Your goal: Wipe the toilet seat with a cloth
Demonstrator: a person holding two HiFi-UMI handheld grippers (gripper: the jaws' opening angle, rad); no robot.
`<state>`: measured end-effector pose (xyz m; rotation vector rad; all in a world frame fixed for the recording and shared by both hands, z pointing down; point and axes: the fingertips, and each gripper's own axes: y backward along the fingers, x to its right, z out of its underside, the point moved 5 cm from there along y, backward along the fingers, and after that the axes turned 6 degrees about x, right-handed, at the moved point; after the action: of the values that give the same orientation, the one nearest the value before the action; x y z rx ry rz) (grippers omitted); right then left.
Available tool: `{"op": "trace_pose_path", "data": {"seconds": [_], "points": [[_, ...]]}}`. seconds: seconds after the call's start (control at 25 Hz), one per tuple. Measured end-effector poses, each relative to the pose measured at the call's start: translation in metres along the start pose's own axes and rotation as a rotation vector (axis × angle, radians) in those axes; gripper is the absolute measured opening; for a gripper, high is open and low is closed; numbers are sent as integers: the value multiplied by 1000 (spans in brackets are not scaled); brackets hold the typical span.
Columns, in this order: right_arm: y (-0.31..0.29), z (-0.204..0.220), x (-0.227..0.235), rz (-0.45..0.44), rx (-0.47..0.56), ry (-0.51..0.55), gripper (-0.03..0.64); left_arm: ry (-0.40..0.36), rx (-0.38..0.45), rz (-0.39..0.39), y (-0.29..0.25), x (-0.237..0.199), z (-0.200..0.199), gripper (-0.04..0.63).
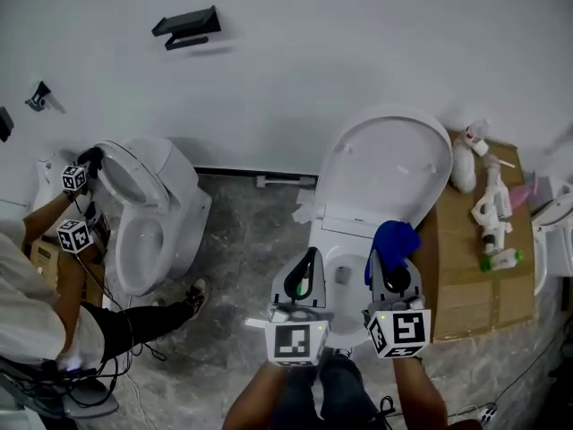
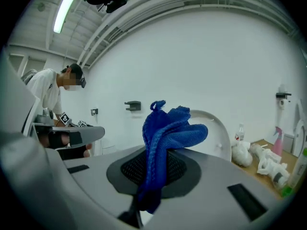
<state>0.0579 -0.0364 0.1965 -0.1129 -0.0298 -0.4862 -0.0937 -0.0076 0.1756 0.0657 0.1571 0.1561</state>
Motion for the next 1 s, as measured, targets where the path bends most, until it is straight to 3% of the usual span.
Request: {"op": "trace_pose_path", "data": {"seconds": [0.4,0.64,1.0], "points": [[45,-77,-20,-15,101,29,54,-50,48,26,21,19,-72,15],[57,-99,-27,-2,132,29,54,-63,21,29,38,24,-83,15],[64,-126,-34,-4,174,54,54,-78,71,32,45,30,-112,15]]}}
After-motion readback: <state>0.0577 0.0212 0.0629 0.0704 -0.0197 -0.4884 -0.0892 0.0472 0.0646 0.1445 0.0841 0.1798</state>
